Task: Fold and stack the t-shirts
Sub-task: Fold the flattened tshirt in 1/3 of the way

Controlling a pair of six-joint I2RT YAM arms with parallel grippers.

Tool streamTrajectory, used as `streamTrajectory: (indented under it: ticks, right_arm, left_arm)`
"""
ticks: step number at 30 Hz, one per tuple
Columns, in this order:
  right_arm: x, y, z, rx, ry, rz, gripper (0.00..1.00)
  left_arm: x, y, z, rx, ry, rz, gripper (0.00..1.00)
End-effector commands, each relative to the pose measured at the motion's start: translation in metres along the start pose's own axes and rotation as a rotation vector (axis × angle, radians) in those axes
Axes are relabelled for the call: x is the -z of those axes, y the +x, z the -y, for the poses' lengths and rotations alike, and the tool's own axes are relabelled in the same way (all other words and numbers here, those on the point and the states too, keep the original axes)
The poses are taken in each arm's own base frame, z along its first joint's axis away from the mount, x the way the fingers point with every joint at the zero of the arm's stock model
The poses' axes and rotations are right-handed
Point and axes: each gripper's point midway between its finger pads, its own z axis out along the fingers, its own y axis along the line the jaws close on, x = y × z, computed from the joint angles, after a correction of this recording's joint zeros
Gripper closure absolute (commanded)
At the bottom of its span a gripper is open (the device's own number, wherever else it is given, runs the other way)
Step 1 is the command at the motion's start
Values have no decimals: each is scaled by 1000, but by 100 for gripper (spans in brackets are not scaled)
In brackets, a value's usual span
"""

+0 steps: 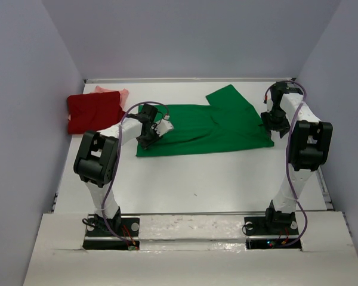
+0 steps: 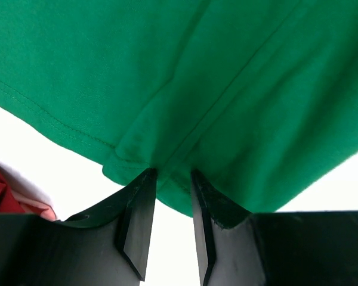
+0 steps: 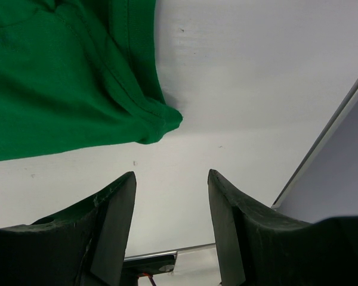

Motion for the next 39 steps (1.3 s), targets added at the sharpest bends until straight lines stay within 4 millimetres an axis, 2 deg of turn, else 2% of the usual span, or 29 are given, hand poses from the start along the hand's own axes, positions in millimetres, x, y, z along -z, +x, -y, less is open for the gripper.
streamTrajectory:
  ticks: [1,14,29,39]
  right_arm:
    - [12,-9,7,-22,10,56,43]
    - [9,-8,6,-26,10,53,43]
    - [10,-8,4,-29,1,56,45]
    - [9,-6,5,-26,5,52,46]
  left_arm:
    - [-5,7,-2,3,-25,-40,59]
    - [4,1,-11,5,-55,-32,61]
    - [22,-12,-24,5,-90,1,61]
    - [11,-11,-19,6,-67,-12,64]
